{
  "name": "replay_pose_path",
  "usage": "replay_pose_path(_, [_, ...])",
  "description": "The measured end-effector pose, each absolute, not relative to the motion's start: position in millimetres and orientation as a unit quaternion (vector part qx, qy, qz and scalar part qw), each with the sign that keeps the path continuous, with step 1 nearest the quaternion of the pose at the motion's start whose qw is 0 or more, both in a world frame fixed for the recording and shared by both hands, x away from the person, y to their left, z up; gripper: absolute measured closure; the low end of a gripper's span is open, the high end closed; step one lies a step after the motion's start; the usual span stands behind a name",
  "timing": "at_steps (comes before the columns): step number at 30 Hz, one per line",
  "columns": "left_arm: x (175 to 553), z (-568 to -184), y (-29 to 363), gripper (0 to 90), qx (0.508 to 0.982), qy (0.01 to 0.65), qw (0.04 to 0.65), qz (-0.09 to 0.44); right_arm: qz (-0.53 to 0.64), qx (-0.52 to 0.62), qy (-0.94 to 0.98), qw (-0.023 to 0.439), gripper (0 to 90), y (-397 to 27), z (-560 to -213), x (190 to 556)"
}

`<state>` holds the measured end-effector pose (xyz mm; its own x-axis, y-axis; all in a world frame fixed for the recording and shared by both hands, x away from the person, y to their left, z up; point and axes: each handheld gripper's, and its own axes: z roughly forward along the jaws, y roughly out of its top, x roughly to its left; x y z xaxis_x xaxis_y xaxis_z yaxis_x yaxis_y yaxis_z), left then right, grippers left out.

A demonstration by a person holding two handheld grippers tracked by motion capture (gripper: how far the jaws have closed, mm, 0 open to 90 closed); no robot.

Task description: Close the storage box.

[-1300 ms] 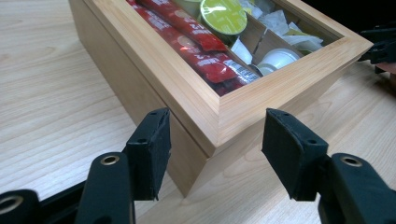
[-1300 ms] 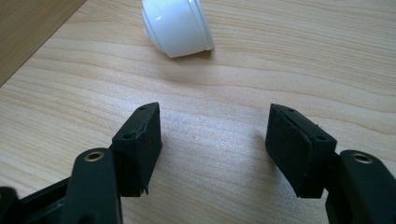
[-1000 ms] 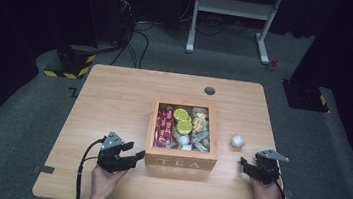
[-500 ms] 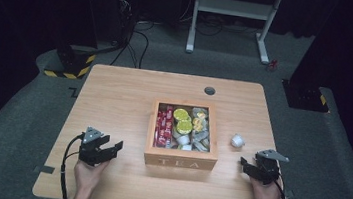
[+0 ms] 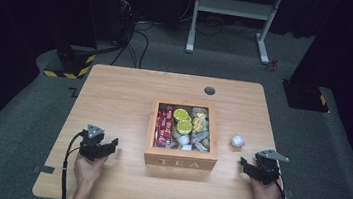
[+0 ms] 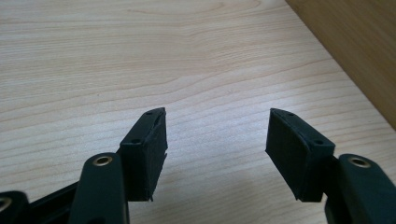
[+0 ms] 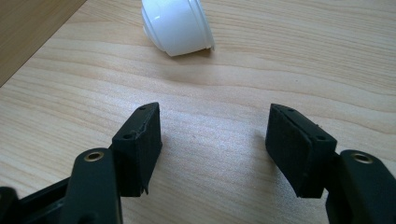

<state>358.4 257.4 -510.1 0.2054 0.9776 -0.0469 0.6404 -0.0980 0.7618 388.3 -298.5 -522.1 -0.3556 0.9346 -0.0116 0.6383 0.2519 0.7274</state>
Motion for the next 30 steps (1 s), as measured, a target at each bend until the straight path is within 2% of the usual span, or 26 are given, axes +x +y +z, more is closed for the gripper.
replay_pose_path(10, [368, -522, 257, 37.9, 0.717, 0.576, 0.300, 0.253, 0.323, 0.519, 0.757, 0.230, 35.9, -298, -522, 389])
replay_pose_path(15, [365, -528, 258, 36.9, 0.707, 0.574, 0.319, 0.262, 0.323, 0.519, 0.757, 0.230, 35.9, -298, -522, 389])
replay_pose_path(30, [366, -528, 258, 32.0, 0.710, 0.570, 0.322, 0.258, 0.324, 0.518, 0.758, 0.230, 37.0, -298, -522, 388])
